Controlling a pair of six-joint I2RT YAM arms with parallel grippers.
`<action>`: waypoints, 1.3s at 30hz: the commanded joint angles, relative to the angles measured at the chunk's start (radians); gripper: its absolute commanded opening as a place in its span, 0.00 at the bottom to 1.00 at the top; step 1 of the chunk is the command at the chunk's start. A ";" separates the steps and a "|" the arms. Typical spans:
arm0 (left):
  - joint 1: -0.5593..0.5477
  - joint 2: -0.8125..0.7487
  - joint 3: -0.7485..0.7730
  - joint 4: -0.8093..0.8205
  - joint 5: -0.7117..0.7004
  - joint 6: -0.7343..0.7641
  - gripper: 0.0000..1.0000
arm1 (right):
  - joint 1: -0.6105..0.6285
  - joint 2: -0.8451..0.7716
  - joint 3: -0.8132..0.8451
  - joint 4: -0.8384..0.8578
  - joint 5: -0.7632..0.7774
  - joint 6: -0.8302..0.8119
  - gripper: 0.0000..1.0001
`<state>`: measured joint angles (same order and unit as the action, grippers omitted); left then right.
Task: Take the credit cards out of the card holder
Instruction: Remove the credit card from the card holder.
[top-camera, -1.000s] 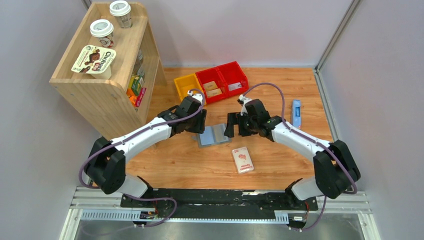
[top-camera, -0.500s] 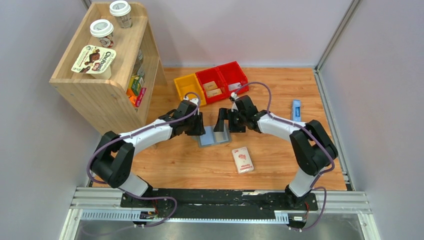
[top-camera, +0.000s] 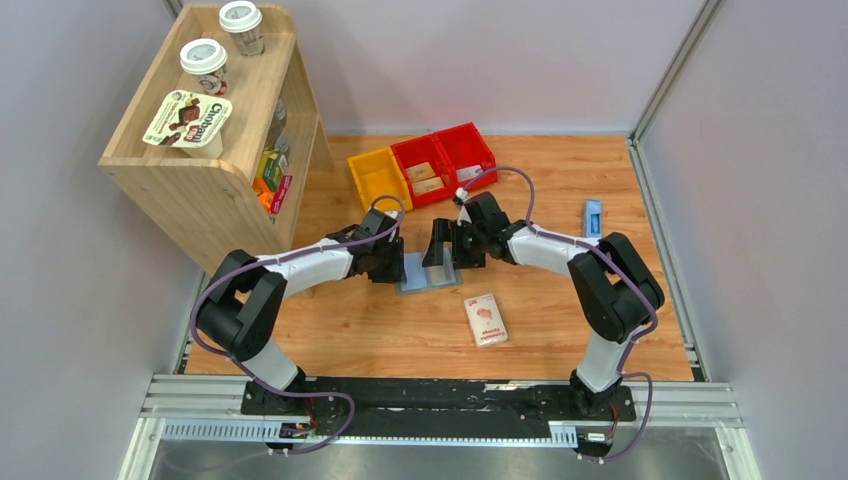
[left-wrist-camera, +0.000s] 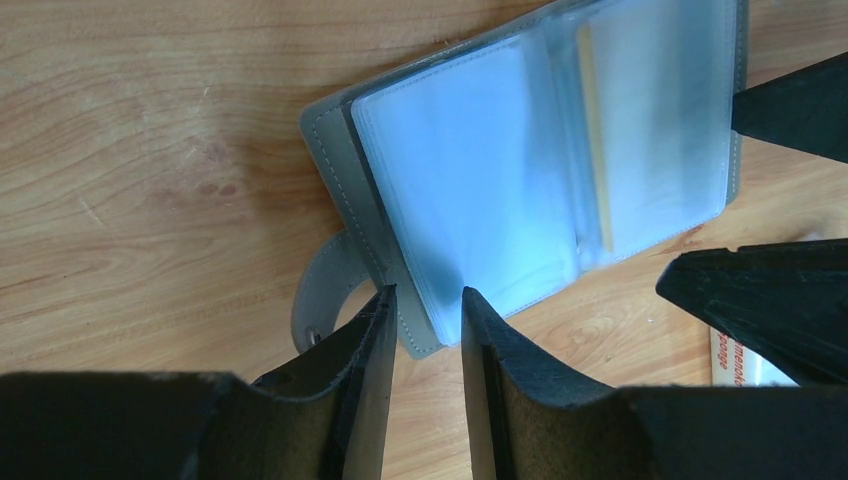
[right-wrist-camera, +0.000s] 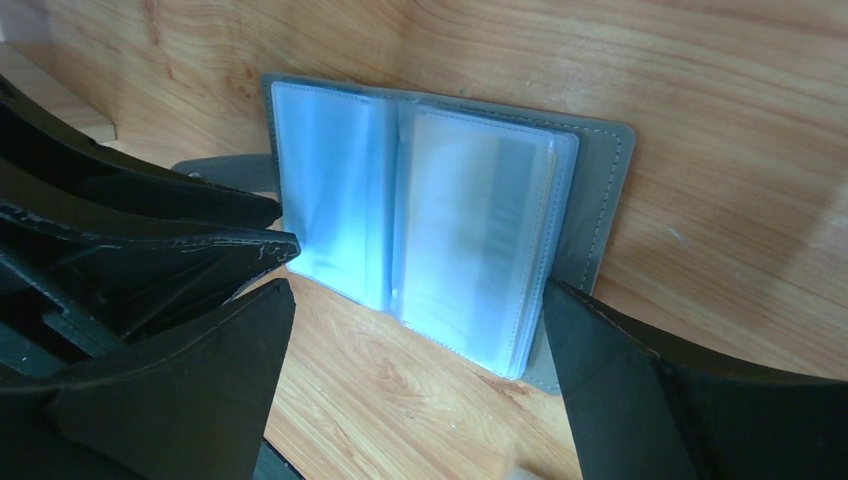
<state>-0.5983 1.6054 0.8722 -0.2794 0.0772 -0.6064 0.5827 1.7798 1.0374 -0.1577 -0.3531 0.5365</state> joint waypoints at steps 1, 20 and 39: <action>0.006 0.002 -0.009 -0.017 -0.005 -0.015 0.38 | 0.012 -0.011 0.042 0.046 -0.040 0.011 1.00; 0.006 0.033 0.001 -0.015 0.016 -0.007 0.38 | 0.051 -0.071 0.079 -0.034 0.107 -0.036 1.00; 0.006 0.027 -0.006 -0.017 0.022 -0.013 0.38 | 0.059 0.006 0.075 0.012 0.082 -0.055 1.00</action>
<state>-0.5938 1.6199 0.8722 -0.2913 0.0856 -0.6083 0.6342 1.7687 1.0878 -0.1848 -0.2562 0.4995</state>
